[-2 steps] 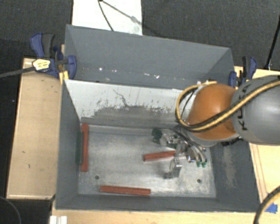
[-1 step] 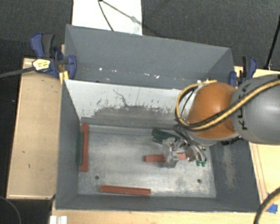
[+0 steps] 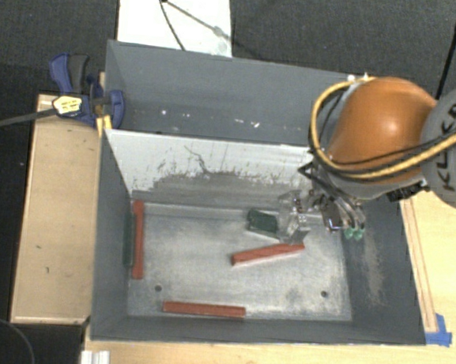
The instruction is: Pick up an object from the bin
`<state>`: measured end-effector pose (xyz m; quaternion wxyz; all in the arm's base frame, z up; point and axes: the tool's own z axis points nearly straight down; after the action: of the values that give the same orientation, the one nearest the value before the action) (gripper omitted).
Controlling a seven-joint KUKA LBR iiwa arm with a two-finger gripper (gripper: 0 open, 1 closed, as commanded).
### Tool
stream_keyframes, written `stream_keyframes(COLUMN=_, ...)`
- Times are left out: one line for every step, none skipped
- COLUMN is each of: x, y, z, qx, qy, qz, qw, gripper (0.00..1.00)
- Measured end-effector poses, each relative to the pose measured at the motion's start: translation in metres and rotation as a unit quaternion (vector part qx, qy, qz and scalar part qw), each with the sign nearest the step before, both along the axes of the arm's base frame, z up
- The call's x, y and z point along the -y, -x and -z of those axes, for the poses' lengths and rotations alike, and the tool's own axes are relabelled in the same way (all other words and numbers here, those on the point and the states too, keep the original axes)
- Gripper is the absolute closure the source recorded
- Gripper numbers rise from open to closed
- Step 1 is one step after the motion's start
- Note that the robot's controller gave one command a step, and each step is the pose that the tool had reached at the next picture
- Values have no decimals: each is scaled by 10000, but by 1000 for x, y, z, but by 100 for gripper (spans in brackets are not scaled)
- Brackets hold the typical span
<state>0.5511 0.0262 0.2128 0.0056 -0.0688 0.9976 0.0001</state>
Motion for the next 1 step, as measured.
stream_keyframes(x=1, y=2, z=5, qx=-43, qy=0, qz=22, qw=10000, gripper=0)
